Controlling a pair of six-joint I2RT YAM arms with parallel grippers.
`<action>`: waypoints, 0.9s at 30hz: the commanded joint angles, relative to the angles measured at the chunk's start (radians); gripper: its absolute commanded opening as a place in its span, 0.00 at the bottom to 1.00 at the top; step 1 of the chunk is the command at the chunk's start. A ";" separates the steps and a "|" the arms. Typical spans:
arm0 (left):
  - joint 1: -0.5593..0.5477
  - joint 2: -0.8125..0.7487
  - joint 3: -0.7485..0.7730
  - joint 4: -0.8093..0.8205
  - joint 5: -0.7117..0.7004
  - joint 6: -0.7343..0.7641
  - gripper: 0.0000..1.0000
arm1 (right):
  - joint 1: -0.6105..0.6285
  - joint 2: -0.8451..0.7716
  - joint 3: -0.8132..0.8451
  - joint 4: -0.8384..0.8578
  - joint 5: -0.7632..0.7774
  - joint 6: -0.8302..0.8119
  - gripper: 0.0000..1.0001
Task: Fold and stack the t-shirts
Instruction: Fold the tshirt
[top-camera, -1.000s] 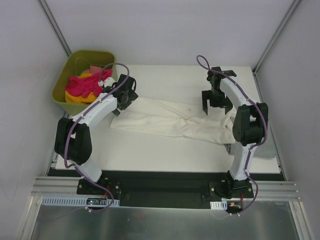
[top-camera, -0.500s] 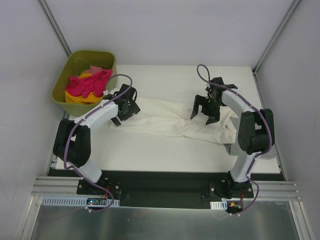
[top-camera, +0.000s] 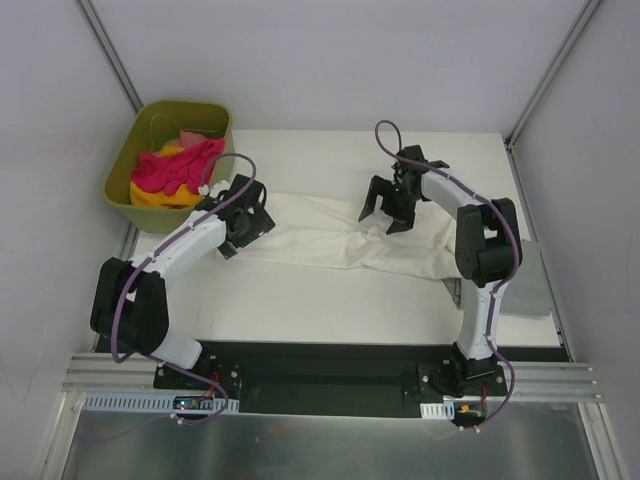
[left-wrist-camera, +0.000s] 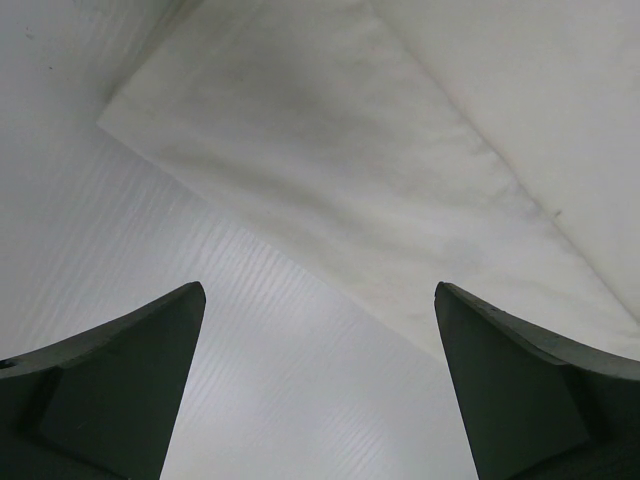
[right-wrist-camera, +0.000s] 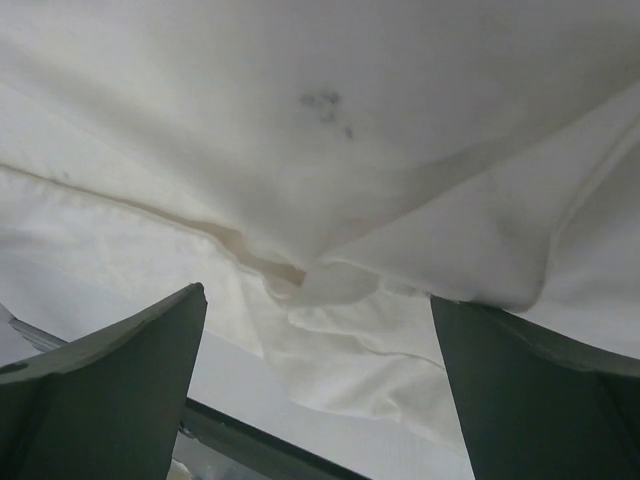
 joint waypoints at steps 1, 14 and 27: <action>-0.007 -0.063 -0.008 -0.011 -0.039 0.028 0.99 | 0.018 0.012 0.126 0.117 0.004 0.045 0.98; -0.007 -0.039 0.006 -0.009 -0.007 0.037 0.99 | 0.025 -0.164 0.005 0.101 0.122 -0.069 0.99; -0.008 0.069 0.098 -0.009 0.068 0.086 0.99 | 0.061 -0.007 0.110 0.125 0.071 -0.047 1.00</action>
